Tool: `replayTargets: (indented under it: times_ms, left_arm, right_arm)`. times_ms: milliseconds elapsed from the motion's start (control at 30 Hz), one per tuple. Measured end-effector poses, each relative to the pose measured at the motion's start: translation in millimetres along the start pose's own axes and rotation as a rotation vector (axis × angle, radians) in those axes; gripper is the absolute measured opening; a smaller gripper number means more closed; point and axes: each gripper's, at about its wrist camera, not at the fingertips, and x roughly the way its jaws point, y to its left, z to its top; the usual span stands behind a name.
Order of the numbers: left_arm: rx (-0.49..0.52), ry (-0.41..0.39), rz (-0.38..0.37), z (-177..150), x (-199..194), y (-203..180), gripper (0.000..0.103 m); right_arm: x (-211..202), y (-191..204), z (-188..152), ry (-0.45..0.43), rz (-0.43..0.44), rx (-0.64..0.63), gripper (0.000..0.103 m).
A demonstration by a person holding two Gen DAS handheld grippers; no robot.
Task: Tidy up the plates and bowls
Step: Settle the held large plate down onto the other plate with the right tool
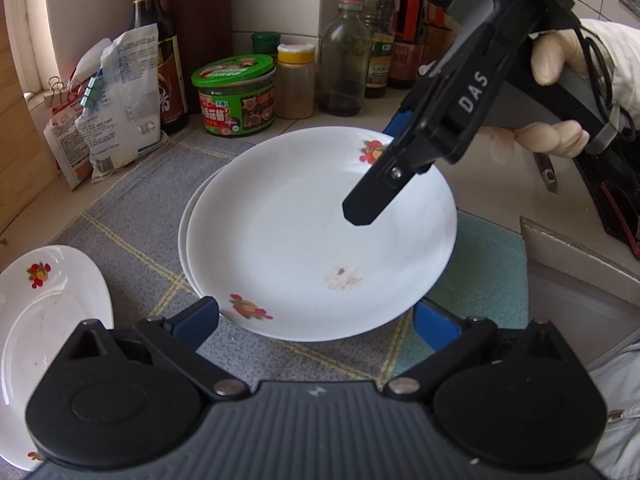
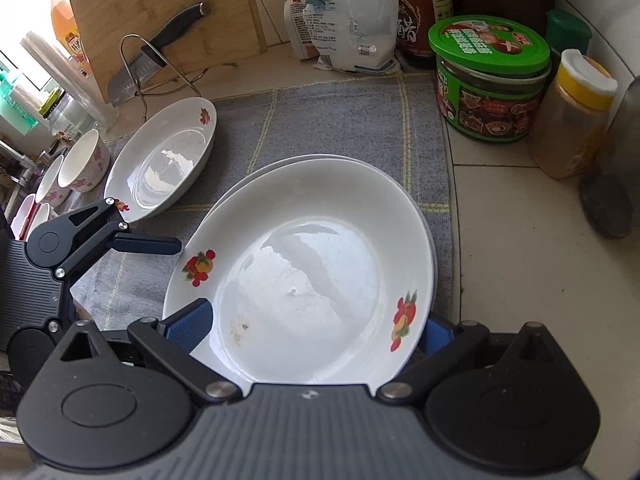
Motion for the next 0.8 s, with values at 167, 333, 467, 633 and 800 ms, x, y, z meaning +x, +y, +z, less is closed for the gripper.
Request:
replayTargets:
  times_ms: [167, 333, 467, 633, 800]
  left_arm:
    - [-0.003, -0.018, 0.006, -1.8, -7.0, -3.1, 0.102]
    - [-0.015, -0.032, 0.019, -3.9, -12.4, -4.9, 0.102]
    - [-0.022, -0.044, 0.018, -5.4, -16.5, -6.7, 0.102]
    - [-0.026, -0.059, 0.015, -5.8, -21.0, -10.0, 0.102]
    - [-0.016, -0.07, 0.014, -6.5, -25.8, -13.4, 0.102]
  right_arm:
    - [0.9, 1.9, -0.6, 0.0, -0.023, 0.007, 0.103]
    - [0.9, 4.4, -0.8, -0.001, -0.048, 0.016, 0.103]
    - [0.7, 8.2, -1.7, -0.001, -0.078, 0.009, 0.103]
    - [2.4, 12.0, -1.6, -0.003, -0.122, 0.004, 0.103]
    - [3.3, 13.8, -4.2, 0.006, -0.154, 0.001, 0.103]
